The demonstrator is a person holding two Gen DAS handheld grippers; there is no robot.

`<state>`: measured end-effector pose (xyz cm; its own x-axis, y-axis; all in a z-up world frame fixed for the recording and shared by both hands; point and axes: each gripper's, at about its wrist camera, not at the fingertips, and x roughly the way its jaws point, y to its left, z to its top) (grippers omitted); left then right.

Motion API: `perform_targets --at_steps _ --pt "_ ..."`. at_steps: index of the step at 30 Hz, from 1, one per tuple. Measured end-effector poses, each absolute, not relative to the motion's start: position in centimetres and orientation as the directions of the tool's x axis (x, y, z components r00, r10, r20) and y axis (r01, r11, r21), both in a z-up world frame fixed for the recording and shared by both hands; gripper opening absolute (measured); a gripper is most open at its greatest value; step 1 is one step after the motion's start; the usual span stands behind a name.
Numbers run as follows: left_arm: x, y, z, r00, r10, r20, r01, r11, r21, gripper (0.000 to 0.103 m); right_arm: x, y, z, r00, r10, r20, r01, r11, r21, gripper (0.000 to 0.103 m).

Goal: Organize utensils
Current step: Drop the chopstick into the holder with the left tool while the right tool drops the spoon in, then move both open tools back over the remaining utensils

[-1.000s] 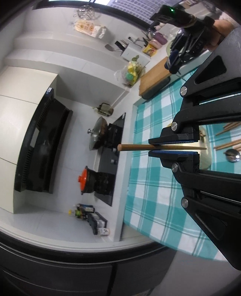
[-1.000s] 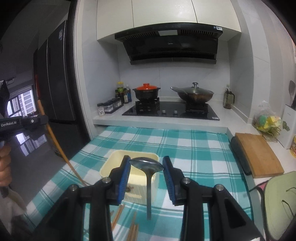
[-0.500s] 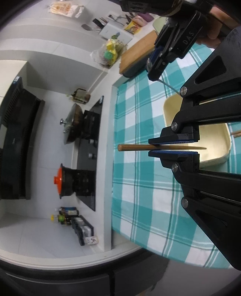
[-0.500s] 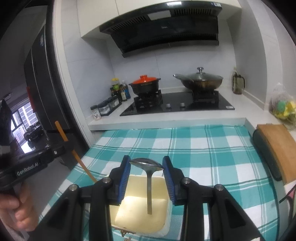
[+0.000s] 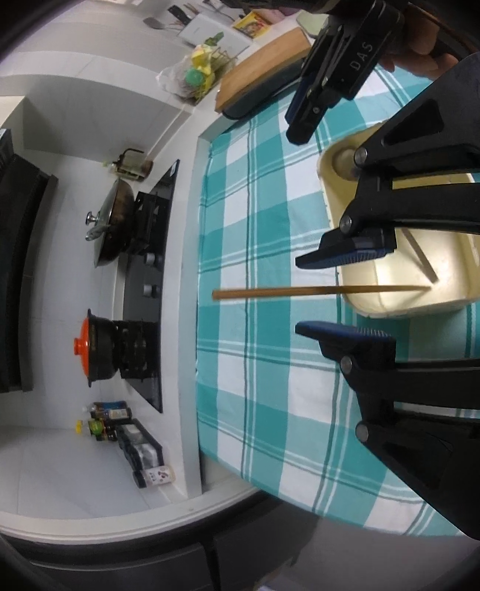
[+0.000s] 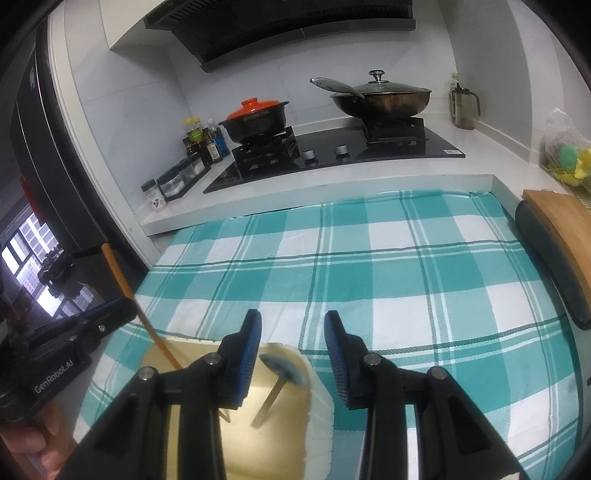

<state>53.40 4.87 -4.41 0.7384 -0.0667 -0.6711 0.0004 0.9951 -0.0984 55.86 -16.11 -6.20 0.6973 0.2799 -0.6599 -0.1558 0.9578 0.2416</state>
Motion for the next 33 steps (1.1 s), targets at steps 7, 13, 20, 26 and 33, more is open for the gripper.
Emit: perform_targets --at_steps 7,13,20,26,33 --pt "45.5 7.6 -1.1 0.767 -0.032 -0.641 0.013 0.999 -0.034 0.059 51.1 -18.2 -1.6 0.743 0.270 -0.613 -0.178 0.962 0.208 0.041" --pt "33.5 10.3 -3.2 0.719 -0.051 -0.693 0.032 0.999 -0.041 0.073 40.9 -20.9 0.6 0.759 0.265 -0.595 -0.231 0.964 0.134 0.050" --pt "21.6 11.0 -10.8 0.647 -0.060 -0.760 -0.057 0.990 -0.127 0.074 27.1 -21.3 -4.7 0.746 0.177 -0.642 -0.272 0.961 -0.051 0.050" --pt "17.2 8.5 -15.0 0.580 -0.091 -0.810 -0.045 0.989 -0.142 0.074 18.2 -20.8 -12.6 0.677 0.124 -0.725 -0.204 0.979 -0.023 0.050" --pt "17.4 5.7 -14.8 0.601 -0.114 -0.791 0.020 0.992 -0.127 0.074 15.6 -19.6 -14.9 0.659 0.147 -0.737 -0.218 0.976 -0.001 0.049"
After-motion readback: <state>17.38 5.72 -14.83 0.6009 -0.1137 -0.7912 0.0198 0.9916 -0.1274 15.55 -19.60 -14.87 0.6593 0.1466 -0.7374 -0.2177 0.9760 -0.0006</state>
